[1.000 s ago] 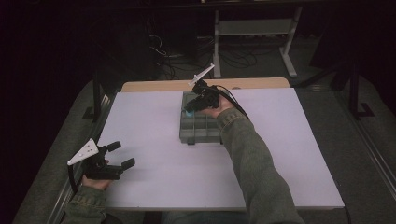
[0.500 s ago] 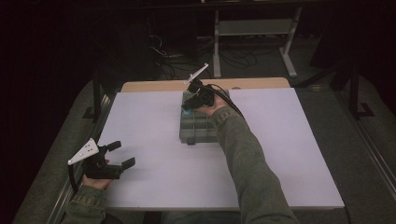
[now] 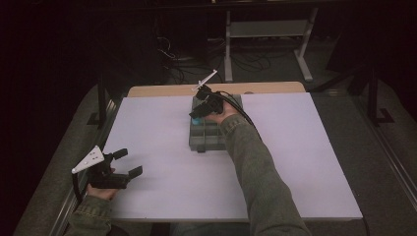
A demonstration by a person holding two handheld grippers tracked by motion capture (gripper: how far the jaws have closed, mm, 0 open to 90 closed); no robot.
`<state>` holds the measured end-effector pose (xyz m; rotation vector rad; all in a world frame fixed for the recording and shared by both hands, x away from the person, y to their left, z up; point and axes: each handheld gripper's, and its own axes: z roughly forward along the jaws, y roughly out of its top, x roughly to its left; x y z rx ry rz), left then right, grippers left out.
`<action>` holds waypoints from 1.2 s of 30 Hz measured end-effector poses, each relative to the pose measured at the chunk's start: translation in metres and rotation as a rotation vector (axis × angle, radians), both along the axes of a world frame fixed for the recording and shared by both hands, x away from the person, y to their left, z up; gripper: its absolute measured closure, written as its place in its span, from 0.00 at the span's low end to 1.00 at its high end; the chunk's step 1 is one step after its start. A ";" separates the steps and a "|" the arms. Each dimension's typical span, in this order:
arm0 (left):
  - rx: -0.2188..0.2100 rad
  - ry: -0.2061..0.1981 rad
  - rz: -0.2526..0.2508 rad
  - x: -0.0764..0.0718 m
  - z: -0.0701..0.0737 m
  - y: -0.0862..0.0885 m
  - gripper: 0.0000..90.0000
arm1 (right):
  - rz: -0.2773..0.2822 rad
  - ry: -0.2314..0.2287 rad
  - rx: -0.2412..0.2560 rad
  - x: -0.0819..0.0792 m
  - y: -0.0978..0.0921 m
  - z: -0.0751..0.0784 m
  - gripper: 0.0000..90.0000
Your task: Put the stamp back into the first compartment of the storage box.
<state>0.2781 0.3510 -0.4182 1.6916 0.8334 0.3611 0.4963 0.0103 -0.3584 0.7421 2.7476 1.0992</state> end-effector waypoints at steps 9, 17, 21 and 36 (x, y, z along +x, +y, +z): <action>0.006 -0.002 -0.002 0.000 0.000 0.000 0.00 | -0.022 -0.015 0.035 -0.005 -0.009 0.006 0.26; 0.004 -0.005 0.000 0.000 0.000 0.000 0.00 | -0.066 -0.017 0.080 -0.013 -0.018 0.015 0.01; 0.008 -0.009 -0.007 0.001 -0.001 0.000 0.00 | -0.088 -0.003 0.100 -0.017 -0.025 0.016 0.00; 0.023 -0.003 0.001 0.000 0.000 0.001 0.00 | -0.141 -0.030 0.157 -0.035 -0.066 0.019 0.00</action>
